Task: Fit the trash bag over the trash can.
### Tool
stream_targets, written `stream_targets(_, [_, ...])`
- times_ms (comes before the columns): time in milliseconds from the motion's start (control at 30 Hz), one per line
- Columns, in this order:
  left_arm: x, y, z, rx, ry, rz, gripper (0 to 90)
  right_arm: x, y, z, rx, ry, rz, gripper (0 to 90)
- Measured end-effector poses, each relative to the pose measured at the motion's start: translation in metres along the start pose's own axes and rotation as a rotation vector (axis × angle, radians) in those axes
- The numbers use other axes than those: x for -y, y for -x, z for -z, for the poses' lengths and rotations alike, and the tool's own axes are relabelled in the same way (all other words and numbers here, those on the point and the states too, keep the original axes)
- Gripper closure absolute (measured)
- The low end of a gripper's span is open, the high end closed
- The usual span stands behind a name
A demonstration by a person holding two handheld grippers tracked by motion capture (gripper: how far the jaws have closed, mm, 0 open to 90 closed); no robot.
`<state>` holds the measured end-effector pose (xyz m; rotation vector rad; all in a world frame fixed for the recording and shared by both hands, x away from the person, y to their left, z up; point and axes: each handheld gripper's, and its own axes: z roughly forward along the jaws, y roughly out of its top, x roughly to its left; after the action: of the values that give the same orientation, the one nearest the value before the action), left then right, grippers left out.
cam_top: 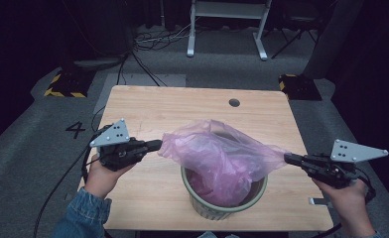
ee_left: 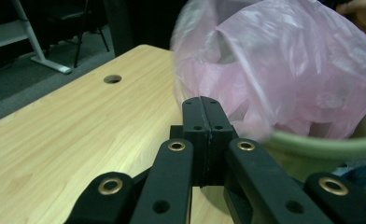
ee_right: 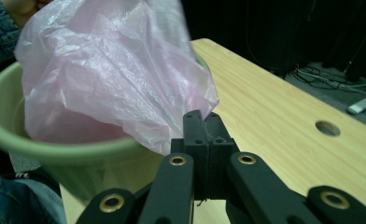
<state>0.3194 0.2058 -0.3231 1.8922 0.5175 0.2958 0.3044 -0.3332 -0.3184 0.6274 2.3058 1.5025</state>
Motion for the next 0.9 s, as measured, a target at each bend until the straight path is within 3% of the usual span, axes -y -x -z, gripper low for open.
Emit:
stream_targets(400, [0.033, 0.003, 0.022, -0.035, -0.005, 0.028, 89.9, 0.034, 0.002, 0.027, 0.03, -0.021, -0.063, 90.0])
stream_targets(633, [0.035, 0.004, 0.023, -0.046, 0.013, 0.028, 89.4, 0.037, -0.001, 0.032, 0.017, -0.03, -0.061, 89.9])
stream_targets(700, [0.033, 0.002, 0.025, -0.042, 0.034, 0.036, 80.7, 0.035, 0.0, 0.032, 0.009, -0.036, -0.06, 78.4])
stream_targets(767, [0.031, 0.001, 0.026, -0.05, 0.057, 0.033, 69.2, 0.03, 0.001, 0.035, 0.018, 0.001, -0.058, 63.7])
stream_targets(900, [0.022, -0.005, 0.027, -0.05, 0.101, 0.05, 57.6, 0.016, 0.004, 0.038, 0.038, 0.061, -0.031, 49.8])
